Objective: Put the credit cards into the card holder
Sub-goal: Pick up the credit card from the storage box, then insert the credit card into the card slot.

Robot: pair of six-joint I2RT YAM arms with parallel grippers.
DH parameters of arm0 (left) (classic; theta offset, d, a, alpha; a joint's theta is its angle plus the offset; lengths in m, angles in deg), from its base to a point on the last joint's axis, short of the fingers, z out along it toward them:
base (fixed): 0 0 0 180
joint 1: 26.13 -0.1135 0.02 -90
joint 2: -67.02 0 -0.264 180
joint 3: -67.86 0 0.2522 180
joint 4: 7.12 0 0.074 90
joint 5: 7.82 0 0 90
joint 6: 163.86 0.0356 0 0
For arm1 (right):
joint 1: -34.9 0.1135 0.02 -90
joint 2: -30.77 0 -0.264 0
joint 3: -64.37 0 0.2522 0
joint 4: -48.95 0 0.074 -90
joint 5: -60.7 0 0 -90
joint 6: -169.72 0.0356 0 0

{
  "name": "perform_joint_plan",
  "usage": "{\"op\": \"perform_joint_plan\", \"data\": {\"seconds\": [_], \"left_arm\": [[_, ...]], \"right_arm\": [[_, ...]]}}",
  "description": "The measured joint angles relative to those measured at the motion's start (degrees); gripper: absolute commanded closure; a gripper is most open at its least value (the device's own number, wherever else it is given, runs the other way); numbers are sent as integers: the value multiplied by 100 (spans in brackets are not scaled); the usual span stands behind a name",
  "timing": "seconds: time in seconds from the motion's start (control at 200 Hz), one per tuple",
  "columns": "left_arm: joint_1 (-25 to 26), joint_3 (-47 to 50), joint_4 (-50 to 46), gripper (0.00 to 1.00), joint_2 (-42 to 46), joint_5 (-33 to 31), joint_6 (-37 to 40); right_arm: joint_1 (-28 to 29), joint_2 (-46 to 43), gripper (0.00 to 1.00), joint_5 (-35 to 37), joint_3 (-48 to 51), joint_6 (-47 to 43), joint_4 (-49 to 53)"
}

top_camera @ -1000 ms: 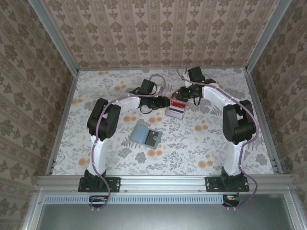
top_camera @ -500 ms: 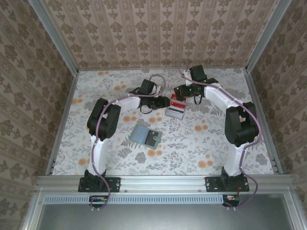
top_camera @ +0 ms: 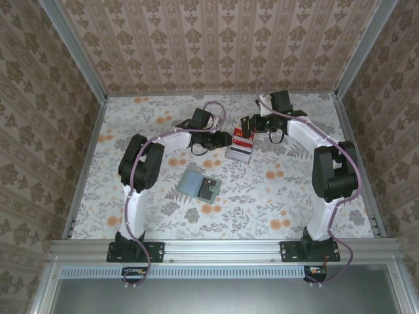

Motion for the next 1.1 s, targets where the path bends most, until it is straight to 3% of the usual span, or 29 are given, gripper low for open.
{"op": "perform_joint_plan", "data": {"seconds": [0.285,0.535,0.79,1.1], "left_arm": [[-4,140,-337,45,391,-15,-70],[-157,468,-319,44,1237,-50,-118],[-719,1904,-260,44,2371,-297,-133],[-1646,3567,-713,45,3731,-627,181]], "right_arm": [[-173,-525,97,-564,267,505,-409],[-173,-1143,98,-957,822,990,-734],[-61,-1856,98,-1320,1338,1513,-883],[844,-2452,98,-1399,2389,2103,-1191]]}}
